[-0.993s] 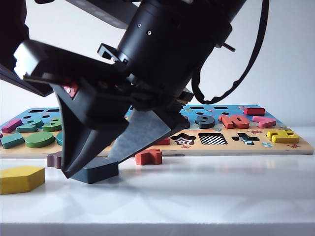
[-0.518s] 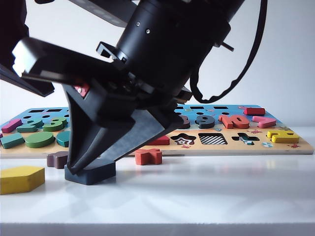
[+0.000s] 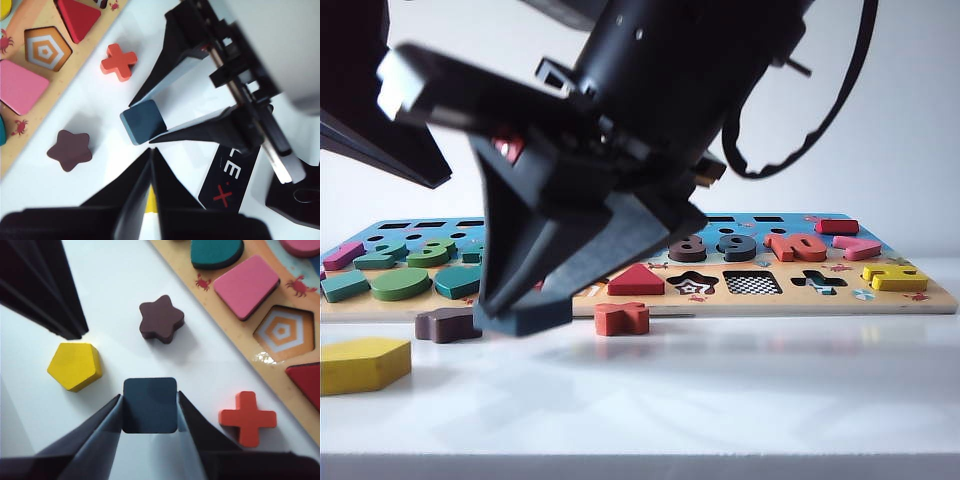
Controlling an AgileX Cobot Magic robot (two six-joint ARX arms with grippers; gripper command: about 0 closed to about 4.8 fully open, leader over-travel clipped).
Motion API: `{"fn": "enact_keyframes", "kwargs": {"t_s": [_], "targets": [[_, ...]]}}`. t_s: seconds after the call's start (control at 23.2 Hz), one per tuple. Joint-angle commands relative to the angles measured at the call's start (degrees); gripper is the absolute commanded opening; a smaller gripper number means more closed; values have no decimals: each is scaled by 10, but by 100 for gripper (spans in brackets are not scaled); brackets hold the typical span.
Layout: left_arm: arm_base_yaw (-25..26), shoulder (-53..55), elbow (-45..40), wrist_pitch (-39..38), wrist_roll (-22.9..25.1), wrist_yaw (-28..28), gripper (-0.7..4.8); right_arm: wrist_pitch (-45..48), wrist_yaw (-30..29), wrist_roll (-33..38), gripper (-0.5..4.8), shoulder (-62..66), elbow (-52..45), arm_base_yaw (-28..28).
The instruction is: Insert the cube into the slot.
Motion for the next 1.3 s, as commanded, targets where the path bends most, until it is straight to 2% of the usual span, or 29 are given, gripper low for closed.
{"fn": "enact_keyframes", "kwargs": {"t_s": [0.04, 0.26, 0.56, 0.73, 0.95, 1.12, 1.3], "targets": [[1, 0, 2, 10, 4, 1, 17, -14, 5, -15, 124, -36, 2, -3], [8, -2, 2, 45, 4, -8, 17, -99, 14, -83, 124, -134, 2, -8], [18, -4, 2, 106, 4, -26, 17, -219, 13, -199, 124, -204, 1, -60], [18, -5, 2, 137, 4, -42, 17, -220, 9, -296, 124, -203, 1, -94], [18, -5, 5, 179, 4, -45, 17, -177, -8, -482, 123, -198, 1, -146], [18, -5, 5, 204, 4, -47, 17, -173, -13, -546, 110, -185, 0, -184], [18, -5, 5, 220, 4, -47, 17, -170, -16, -575, 94, -158, 0, -209]]}}
